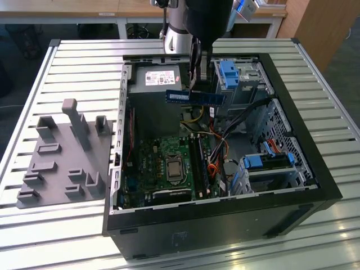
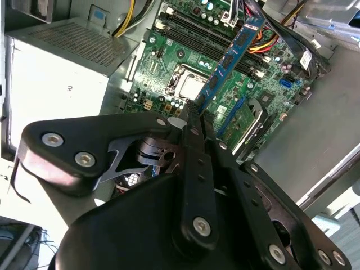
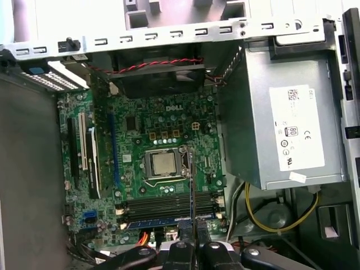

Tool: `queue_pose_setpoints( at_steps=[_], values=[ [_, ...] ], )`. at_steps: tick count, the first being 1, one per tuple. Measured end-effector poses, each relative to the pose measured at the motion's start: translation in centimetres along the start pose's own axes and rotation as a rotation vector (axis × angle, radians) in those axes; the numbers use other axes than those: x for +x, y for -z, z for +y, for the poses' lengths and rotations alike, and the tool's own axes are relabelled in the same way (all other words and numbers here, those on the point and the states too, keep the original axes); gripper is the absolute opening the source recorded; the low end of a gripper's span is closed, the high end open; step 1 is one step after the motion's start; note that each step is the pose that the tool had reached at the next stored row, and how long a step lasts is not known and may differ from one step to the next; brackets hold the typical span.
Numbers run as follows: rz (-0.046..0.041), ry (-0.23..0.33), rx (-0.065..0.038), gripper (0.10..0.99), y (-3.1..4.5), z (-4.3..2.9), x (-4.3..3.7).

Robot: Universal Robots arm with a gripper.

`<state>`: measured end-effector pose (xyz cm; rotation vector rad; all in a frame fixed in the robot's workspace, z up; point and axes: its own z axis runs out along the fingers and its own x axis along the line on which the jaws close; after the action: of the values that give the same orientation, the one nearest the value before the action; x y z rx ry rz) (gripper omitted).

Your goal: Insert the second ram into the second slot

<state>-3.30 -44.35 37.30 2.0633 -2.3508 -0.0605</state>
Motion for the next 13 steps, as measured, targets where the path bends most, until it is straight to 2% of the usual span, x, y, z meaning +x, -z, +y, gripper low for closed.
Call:
queue_pose_setpoints(
  at_steps=[13],
  values=[
    [-0.0032, -0.086, 0.001, 0.137, 0.0, 0.0, 0.0]
  ],
)
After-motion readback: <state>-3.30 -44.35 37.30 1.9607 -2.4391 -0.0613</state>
